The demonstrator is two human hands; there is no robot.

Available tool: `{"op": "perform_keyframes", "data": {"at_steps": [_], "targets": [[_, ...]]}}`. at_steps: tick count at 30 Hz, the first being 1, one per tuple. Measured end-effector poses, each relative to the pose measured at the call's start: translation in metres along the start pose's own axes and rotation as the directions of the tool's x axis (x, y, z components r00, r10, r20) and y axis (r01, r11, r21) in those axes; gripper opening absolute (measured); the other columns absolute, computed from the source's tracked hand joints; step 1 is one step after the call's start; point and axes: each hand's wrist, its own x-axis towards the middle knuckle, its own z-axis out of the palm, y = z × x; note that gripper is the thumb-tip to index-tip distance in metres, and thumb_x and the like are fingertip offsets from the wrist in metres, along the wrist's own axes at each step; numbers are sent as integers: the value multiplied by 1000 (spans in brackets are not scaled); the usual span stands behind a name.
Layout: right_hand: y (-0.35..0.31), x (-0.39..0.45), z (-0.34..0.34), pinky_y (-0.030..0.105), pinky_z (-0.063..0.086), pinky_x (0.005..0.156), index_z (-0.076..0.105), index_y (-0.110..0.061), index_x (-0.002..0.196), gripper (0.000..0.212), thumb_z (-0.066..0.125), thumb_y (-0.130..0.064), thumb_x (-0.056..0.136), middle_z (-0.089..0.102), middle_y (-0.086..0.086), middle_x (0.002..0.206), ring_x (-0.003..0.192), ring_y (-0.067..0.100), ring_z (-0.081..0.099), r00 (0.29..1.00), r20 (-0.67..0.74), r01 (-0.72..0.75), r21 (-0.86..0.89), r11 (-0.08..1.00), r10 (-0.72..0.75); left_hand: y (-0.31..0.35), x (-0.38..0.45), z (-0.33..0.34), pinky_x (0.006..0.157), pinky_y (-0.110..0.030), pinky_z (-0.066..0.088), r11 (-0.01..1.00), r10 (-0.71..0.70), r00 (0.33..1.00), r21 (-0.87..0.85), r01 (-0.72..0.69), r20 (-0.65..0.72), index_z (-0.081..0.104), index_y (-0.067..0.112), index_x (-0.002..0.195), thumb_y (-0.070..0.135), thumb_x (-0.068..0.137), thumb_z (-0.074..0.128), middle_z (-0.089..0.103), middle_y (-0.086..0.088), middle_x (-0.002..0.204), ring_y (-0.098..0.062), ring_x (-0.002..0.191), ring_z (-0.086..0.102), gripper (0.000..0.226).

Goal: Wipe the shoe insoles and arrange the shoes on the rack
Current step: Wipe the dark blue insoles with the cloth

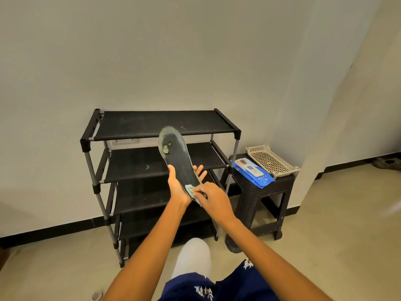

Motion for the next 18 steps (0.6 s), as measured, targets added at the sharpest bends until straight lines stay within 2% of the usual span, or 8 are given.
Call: {"op": "perform_keyframes", "data": {"at_steps": [2,5,9,11,13,15,17,18], "targets": [[14,5,-7,25,46,73,66,-15,105,21,54,-27,93,65,2,99,90,12,55,997,-30,-67,-75,995,65,-4,-2,1,88,-46,47,999,-23,1000,31,23,1,58,6,109,73,83,36,62,-19,119,-33,107,60,76],[16,12,-8,23,45,71,64,-13,106,20,54,-26,94,64,2,98,89,12,55,982,-113,-160,-92,983,149,-7,0,5,92,-47,46,999,-33,999,29,33,1,58,8,109,75,82,35,61,-17,123,-33,110,59,76],[6,-8,7,24,47,62,67,-13,98,14,61,-22,90,65,2,88,79,13,57,994,-111,15,-86,996,-24,0,2,3,86,-50,46,999,-39,999,18,39,-35,58,8,112,74,82,37,59,-18,126,-36,115,55,76],[16,-7,1,23,46,60,66,-13,98,14,60,-23,90,66,3,88,77,13,58,991,-127,14,-144,989,-32,-4,0,4,91,-51,45,997,-43,998,60,46,-47,57,7,115,75,82,37,59,-18,126,-37,118,53,78],[24,6,-7,26,49,66,62,-11,104,18,54,-25,93,65,5,96,83,15,59,992,-114,-63,-162,985,45,-7,0,8,98,-49,43,995,-39,998,88,43,-41,58,6,114,74,83,36,62,-18,122,-35,117,55,78],[23,20,-12,30,51,71,60,-10,109,21,51,-24,95,63,7,100,85,18,60,991,-109,-89,-145,985,74,-6,-2,14,96,-46,43,992,-33,999,119,35,-18,60,6,109,72,86,33,69,-17,106,-31,106,60,75],[19,30,-18,28,50,68,59,-10,107,19,48,-22,97,61,6,98,82,16,60,980,-174,-109,-56,993,97,-5,-4,15,90,-44,46,981,-36,999,192,35,2,62,6,107,66,89,34,72,-16,95,-30,98,62,68],[18,35,-21,25,48,66,58,-11,105,17,48,-22,97,61,5,98,81,14,59,967,-214,-139,20,990,140,-5,-7,16,89,-44,47,973,-44,999,228,38,21,62,6,110,62,91,35,72,-17,97,-30,98,62,65]]}}
